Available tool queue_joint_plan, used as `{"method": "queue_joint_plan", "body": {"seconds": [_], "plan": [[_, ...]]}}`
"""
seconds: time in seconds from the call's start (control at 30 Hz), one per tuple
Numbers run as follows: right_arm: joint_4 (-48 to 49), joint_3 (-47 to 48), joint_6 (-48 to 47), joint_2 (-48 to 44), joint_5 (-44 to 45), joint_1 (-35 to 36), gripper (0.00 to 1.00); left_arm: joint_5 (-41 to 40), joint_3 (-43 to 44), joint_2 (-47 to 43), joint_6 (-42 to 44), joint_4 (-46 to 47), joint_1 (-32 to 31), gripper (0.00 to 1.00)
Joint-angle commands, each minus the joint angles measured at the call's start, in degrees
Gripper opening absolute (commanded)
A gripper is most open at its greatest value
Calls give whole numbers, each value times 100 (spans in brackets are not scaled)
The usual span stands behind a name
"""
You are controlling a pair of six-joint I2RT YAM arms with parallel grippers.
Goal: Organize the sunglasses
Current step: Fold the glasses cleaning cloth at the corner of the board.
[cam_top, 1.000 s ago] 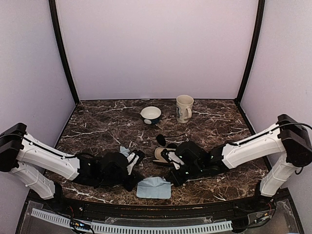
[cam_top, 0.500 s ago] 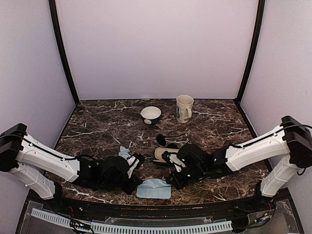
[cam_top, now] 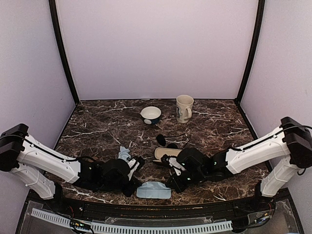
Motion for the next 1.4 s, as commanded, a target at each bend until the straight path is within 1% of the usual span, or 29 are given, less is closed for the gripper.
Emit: {"method": "queue_joint_plan", "body": {"seconds": [0.0,0.33,0.63,0.87,1.03,1.13,1.23,1.37], "plan": [[208,-153,95,-90,7,74,5,-15,-72,56,2,-84,-77,0],[293,-246,162,-72,-26,166,11,71,-9,157,48,-166,-186,0],[360,-329,269,-129,-33,330,16,124,-22,57,-51,-366,-339,10],[376,-388,376,-213,-14,446,21,112,-64,-170,-161,-601,-428,14],[296,-467,450,-400,14,577,27,119,-99,-434,-192,-837,-478,22],[169,-462,480,-547,107,603,30,198,-128,-616,-155,-958,-494,29],[-30,-376,555,-687,469,591,32,284,-136,-782,-86,-984,-488,37],[-363,-92,688,-624,822,400,34,198,44,-725,-53,-1025,-443,43]]}}
